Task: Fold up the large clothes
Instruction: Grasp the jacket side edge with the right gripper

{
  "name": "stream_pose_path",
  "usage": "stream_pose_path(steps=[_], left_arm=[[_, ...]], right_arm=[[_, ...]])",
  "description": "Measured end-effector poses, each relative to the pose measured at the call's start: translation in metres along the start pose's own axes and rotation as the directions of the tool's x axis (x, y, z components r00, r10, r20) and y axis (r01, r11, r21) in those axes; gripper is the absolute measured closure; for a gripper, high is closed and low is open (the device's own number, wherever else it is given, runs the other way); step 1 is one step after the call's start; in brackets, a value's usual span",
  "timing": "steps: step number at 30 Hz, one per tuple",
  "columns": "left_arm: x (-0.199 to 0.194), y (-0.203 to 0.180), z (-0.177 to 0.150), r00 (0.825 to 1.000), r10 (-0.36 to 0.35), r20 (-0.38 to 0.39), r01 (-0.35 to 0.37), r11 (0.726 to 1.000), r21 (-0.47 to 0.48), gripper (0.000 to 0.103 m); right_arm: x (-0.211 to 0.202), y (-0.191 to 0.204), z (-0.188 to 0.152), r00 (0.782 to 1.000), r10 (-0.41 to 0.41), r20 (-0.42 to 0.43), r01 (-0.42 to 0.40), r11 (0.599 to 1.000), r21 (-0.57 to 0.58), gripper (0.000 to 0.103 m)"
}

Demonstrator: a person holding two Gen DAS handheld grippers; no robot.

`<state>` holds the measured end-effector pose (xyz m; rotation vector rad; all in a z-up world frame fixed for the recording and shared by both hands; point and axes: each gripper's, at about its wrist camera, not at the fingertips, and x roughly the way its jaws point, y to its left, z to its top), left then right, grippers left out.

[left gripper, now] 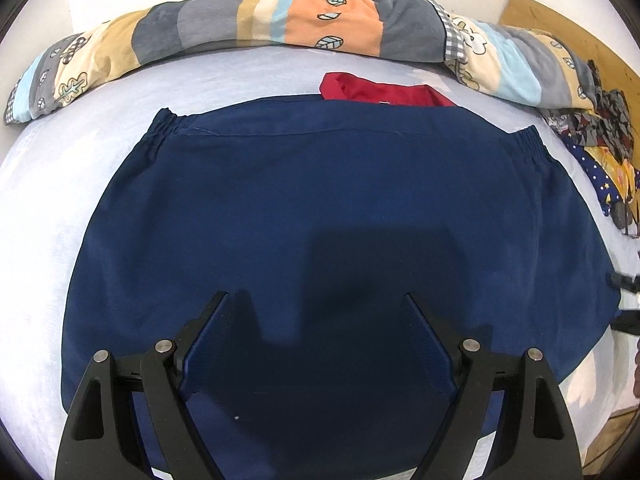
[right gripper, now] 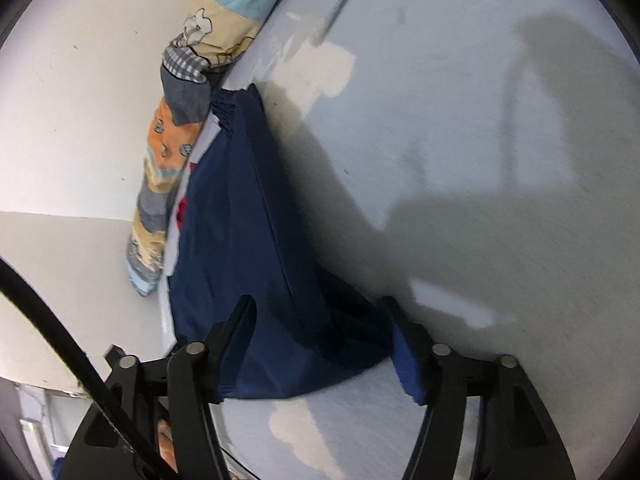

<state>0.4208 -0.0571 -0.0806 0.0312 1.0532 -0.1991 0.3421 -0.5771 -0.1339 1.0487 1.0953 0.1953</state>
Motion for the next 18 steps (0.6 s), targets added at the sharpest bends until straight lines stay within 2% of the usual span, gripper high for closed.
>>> stream_pose_path(steps=[3,6,9,11,13,15,18], left_arm=[[0.001,0.0,0.0,1.0,0.0,-0.002,0.0,1.0,-0.001,0.019],[0.003,0.001,0.001,1.0,0.002,-0.003,-0.002,1.0,-0.005,0.019],[0.006,0.001,0.003,1.0,0.004,-0.006,-0.004,1.0,-0.014,0.019],[0.008,0.0,0.006,1.0,0.004,-0.004,-0.004,1.0,-0.019,0.019],[0.009,-0.002,0.008,1.0,0.006,0.002,-0.006,1.0,-0.017,0.019],[0.011,-0.003,0.012,1.0,0.011,0.008,-0.011,1.0,-0.021,0.019],[0.018,0.002,0.016,0.999,0.04,0.017,-0.039,0.998,-0.059,0.019]], right_arm=[[0.007,0.007,0.008,1.0,0.005,-0.012,-0.006,1.0,-0.023,0.029],[0.021,0.017,0.022,0.999,0.028,-0.039,-0.03,0.998,-0.06,0.031],[0.041,0.033,0.03,0.998,-0.002,-0.069,-0.008,0.99,-0.142,0.041],[0.052,0.045,0.032,0.998,-0.027,-0.065,0.013,0.979,-0.202,0.065],[0.06,0.05,0.032,0.997,-0.018,-0.08,0.0,0.976,-0.218,0.081],[0.06,0.061,0.031,0.997,-0.044,-0.069,0.024,0.964,-0.265,0.082],[0.049,0.079,0.03,0.999,-0.033,-0.038,0.021,0.957,-0.289,0.084]])
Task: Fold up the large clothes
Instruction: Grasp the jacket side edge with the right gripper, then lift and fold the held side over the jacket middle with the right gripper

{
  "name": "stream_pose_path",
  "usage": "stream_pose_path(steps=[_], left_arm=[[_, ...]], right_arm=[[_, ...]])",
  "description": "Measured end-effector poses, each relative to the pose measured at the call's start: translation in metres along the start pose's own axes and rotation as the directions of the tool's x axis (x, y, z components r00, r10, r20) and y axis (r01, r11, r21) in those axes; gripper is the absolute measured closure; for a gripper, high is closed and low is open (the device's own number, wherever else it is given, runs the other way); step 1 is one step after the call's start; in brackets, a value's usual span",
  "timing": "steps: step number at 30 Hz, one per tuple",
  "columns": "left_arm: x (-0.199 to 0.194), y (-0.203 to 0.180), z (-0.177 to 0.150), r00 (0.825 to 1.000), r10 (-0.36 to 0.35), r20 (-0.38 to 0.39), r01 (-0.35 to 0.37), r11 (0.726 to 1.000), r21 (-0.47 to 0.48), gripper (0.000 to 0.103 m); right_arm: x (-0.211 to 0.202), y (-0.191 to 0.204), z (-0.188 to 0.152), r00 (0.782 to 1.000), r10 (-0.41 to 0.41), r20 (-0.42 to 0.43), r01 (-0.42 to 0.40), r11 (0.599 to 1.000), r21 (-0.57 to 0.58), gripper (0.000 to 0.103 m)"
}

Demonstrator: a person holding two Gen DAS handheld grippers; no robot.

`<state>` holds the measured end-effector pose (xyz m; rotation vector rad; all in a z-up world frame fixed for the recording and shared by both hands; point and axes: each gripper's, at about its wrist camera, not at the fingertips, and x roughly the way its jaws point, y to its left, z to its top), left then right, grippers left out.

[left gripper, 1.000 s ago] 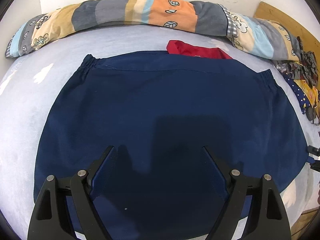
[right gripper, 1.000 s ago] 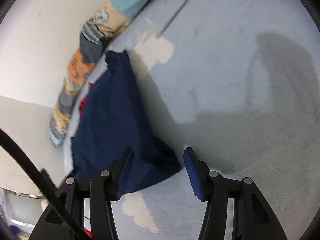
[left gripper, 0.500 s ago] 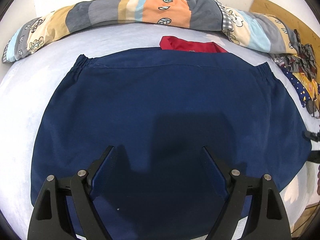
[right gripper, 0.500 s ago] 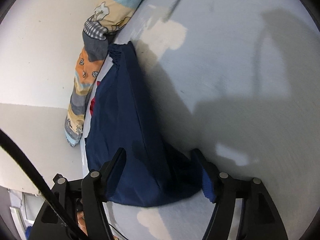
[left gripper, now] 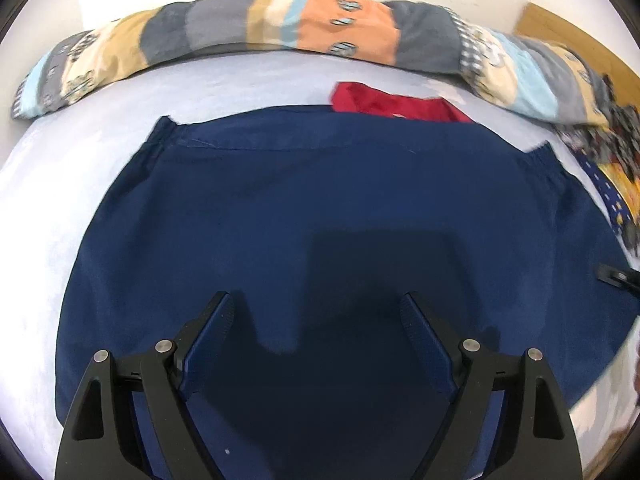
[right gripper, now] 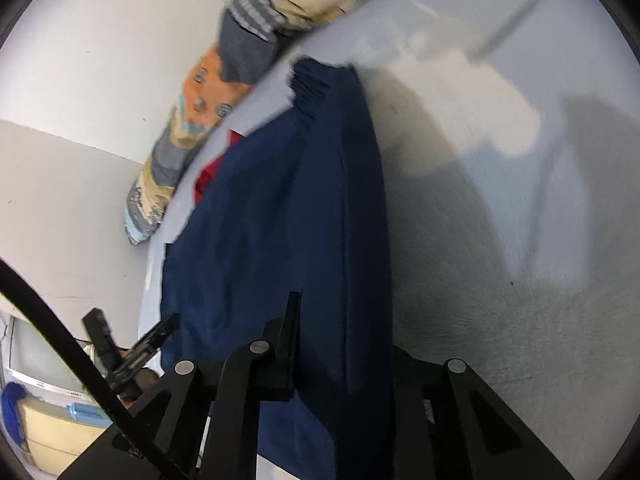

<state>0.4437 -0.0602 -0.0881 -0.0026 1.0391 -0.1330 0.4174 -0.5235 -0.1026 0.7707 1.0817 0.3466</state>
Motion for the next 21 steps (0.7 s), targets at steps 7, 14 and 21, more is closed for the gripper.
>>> stream_pose_path(steps=[7,14,21], left_arm=[[0.0,-0.032,0.001,0.993,0.106,0.044,-0.111,0.986,0.126,0.059],[0.015,-0.056,-0.014,0.99,0.132,0.06,-0.141,0.968,0.209,0.039],[-0.018,-0.032,0.003,0.997,0.017,0.081,-0.024,0.997,0.08,0.043]], right_arm=[[-0.018,0.046,-0.003,0.997,-0.028,0.065,0.03,0.999,-0.035,0.086],[-0.029,0.079,-0.011,0.996,0.002,0.093,0.004,0.998,-0.058,0.087],[-0.028,0.117,-0.024,0.99,0.091,0.11,-0.084,0.994,-0.064,0.087]])
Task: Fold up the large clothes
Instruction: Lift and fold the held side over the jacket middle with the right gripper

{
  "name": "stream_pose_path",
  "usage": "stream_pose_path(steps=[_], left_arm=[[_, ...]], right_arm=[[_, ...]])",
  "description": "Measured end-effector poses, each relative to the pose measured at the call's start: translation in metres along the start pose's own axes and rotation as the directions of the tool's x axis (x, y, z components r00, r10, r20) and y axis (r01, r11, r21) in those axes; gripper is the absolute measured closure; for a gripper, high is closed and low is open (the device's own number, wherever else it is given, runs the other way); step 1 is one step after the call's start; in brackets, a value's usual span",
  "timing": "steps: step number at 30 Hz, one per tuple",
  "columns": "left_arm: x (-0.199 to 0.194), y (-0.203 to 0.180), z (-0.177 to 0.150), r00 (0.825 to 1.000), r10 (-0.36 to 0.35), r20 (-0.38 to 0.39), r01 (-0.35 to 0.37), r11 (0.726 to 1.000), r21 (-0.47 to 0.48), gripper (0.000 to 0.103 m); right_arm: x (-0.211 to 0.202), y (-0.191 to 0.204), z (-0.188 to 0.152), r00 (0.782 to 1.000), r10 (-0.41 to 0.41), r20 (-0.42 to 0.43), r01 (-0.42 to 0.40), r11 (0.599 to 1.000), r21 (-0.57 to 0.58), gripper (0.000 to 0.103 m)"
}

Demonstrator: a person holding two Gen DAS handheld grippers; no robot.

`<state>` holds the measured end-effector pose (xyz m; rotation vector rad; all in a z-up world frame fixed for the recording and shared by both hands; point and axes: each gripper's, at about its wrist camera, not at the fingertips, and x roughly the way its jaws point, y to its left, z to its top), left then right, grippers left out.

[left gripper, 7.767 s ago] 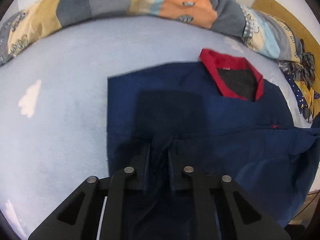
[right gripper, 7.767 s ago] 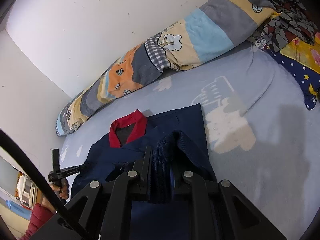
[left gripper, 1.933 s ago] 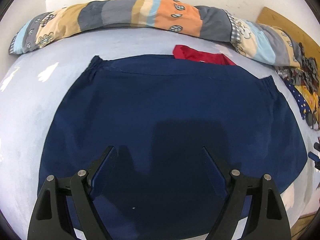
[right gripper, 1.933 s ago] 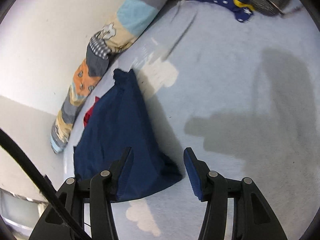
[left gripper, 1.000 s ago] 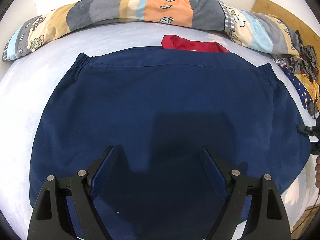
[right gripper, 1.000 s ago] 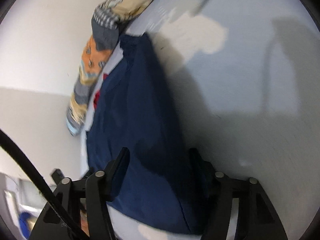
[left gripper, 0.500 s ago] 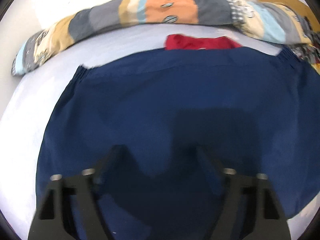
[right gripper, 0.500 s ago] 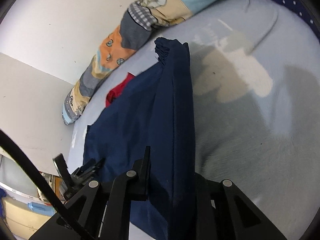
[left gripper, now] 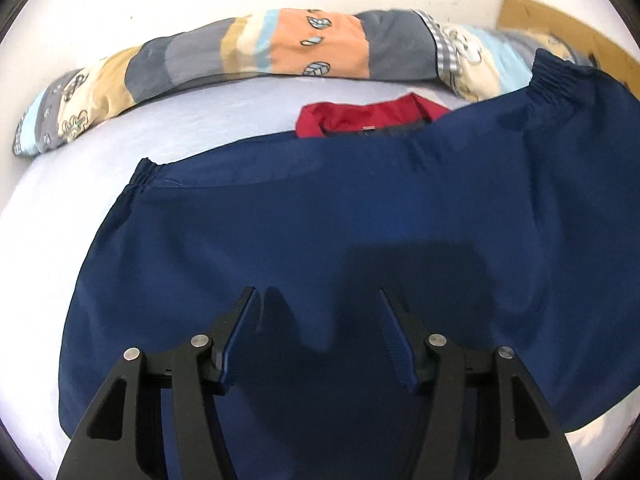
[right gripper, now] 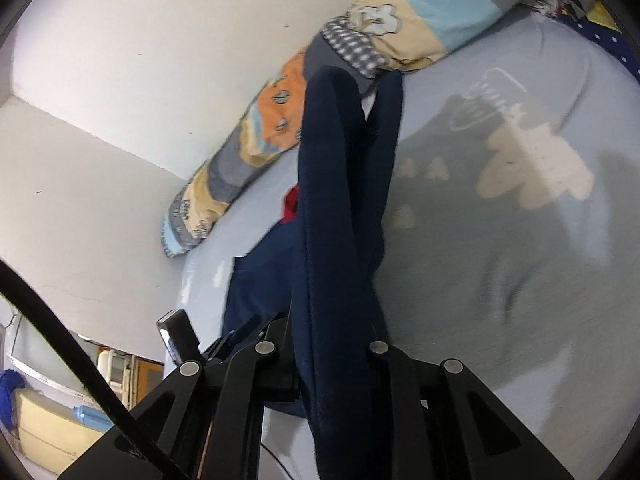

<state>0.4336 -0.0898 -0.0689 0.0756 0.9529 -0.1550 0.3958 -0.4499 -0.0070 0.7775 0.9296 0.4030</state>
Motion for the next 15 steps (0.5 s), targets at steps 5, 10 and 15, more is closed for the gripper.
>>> stream_pose_path(steps=[5,10,15], left_arm=[[0.003,0.032,-0.003,0.999,-0.019,-0.039,0.015,0.995,-0.094,0.043],[-0.019,0.089,0.0,0.999,-0.039,-0.004,0.037,0.972,-0.23,0.043],[-0.05,0.155,-0.001,0.998,0.024,0.052,-0.007,0.955,-0.297,0.043]], right_arm=[[0.017,0.042,-0.01,1.0,0.029,-0.004,-0.029,0.999,-0.04,0.087],[0.054,0.086,-0.015,0.999,0.025,-0.033,-0.026,0.998,-0.056,0.087],[0.101,0.146,-0.025,0.995,-0.038,-0.087,0.026,0.989,-0.143,0.087]])
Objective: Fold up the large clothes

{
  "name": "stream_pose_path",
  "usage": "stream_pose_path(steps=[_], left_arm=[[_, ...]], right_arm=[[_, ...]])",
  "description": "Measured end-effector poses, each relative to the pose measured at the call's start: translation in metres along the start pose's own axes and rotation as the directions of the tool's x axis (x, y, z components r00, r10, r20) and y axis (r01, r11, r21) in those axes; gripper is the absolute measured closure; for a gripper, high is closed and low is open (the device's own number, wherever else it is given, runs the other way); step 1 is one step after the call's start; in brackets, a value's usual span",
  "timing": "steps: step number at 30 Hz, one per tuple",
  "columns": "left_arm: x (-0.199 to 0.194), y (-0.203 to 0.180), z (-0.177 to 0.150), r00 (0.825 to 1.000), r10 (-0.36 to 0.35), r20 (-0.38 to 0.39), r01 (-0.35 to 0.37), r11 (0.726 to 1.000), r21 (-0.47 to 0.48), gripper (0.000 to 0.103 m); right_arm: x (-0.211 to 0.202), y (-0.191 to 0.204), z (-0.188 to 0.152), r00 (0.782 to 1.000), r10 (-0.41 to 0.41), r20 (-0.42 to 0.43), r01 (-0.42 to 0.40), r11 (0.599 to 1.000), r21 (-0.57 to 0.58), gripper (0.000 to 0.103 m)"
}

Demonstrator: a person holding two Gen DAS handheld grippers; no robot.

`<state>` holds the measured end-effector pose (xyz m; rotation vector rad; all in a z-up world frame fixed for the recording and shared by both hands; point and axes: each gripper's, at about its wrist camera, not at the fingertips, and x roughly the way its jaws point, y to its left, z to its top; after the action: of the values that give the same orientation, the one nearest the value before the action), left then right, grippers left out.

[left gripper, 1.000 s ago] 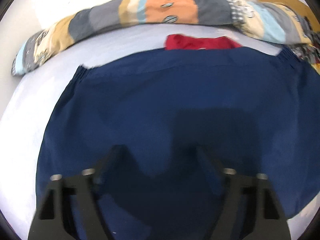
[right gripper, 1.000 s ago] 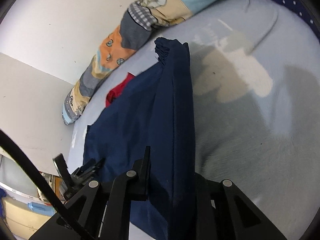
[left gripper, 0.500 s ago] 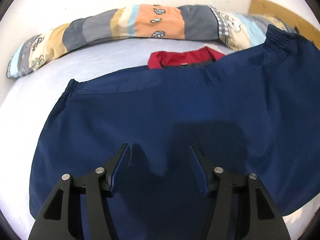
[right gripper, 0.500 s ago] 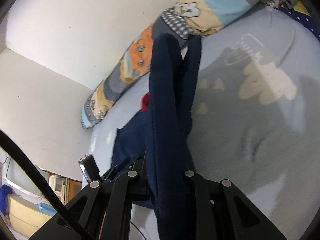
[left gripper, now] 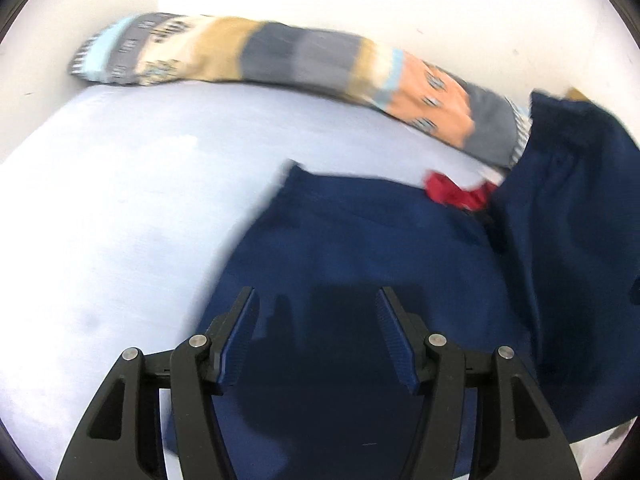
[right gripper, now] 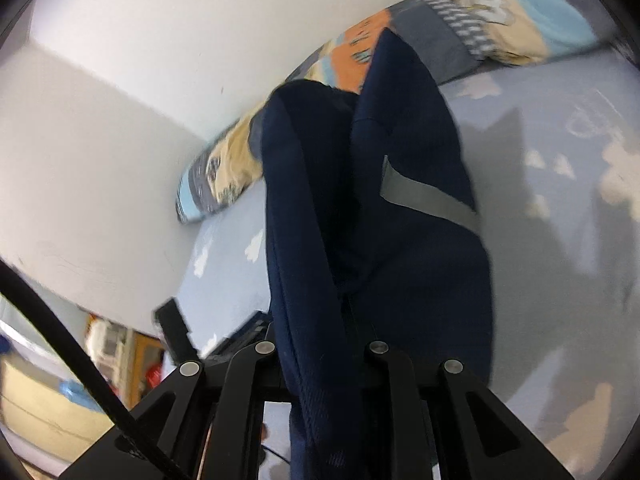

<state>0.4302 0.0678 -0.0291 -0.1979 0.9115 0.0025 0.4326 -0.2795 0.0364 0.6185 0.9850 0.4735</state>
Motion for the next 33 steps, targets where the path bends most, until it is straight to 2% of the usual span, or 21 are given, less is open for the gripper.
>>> stream_pose_path(steps=[5,7,11,15,17,19,21,22,23,24,27,29,30,31,33], left_arm=[[-0.025,0.064,0.013,0.998,0.057,0.031,-0.053,0.994,-0.093,0.043],[-0.034,0.088,0.014,0.997,0.067,0.032,-0.062,0.989,-0.134,0.043],[-0.045,0.117,0.013,0.996,0.09,0.027,-0.084,0.982,-0.17,0.043],[-0.053,0.134,0.01,0.996,0.091,0.021,-0.086,0.979,-0.183,0.043],[-0.055,0.14,0.01,0.996,0.09,0.019,-0.085,0.977,-0.194,0.043],[-0.056,0.142,0.011,0.996,0.088,0.024,-0.081,0.976,-0.202,0.043],[-0.058,0.143,0.014,0.996,0.088,0.031,-0.08,0.975,-0.208,0.043],[-0.059,0.144,0.015,0.996,0.088,0.034,-0.079,0.975,-0.209,0.043],[-0.059,0.145,0.016,0.995,0.09,0.037,-0.08,0.974,-0.21,0.043],[-0.06,0.146,0.017,0.995,0.091,0.04,-0.08,0.973,-0.216,0.043],[-0.067,0.152,0.018,0.996,0.074,0.051,-0.06,0.969,-0.241,0.043],[-0.074,0.155,0.019,0.996,0.061,0.068,-0.042,0.965,-0.259,0.043],[-0.077,0.155,0.019,0.996,0.05,0.074,-0.028,0.964,-0.263,0.043],[-0.079,0.155,0.019,0.996,0.033,0.079,-0.011,0.965,-0.263,0.043],[-0.082,0.145,0.019,0.996,-0.001,0.084,0.021,0.971,-0.237,0.043]], right_arm=[[0.062,0.058,-0.009,0.996,-0.079,-0.049,0.074,0.993,-0.088,0.087],[0.093,0.082,-0.02,0.988,-0.144,-0.059,0.133,0.978,-0.16,0.087],[0.16,0.118,-0.053,0.955,-0.288,-0.067,0.256,0.918,-0.302,0.088],[0.223,0.12,-0.088,0.914,-0.393,-0.105,0.339,0.878,-0.339,0.087],[0.25,0.12,-0.105,0.888,-0.453,-0.08,0.395,0.84,-0.371,0.087],[0.259,0.121,-0.11,0.866,-0.497,-0.047,0.446,0.813,-0.375,0.086],[0.267,0.124,-0.111,0.849,-0.527,-0.037,0.469,0.785,-0.406,0.075],[0.27,0.129,-0.111,0.847,-0.53,-0.045,0.465,0.777,-0.424,0.06],[0.271,0.134,-0.112,0.858,-0.509,-0.061,0.433,0.784,-0.445,0.04],[0.269,0.139,-0.11,0.873,-0.482,-0.074,0.401,0.797,-0.452,0.034],[0.244,0.148,-0.105,0.927,-0.364,-0.086,0.28,0.828,-0.487,0.031],[0.214,0.142,-0.09,0.954,-0.289,-0.081,0.223,0.863,-0.453,0.031],[0.203,0.139,-0.085,0.963,-0.257,-0.087,0.194,0.877,-0.44,0.032],[0.177,0.13,-0.072,0.973,-0.223,-0.05,0.182,0.886,-0.426,0.032],[0.147,0.115,-0.053,0.967,-0.252,0.019,0.236,0.872,-0.429,0.032]])
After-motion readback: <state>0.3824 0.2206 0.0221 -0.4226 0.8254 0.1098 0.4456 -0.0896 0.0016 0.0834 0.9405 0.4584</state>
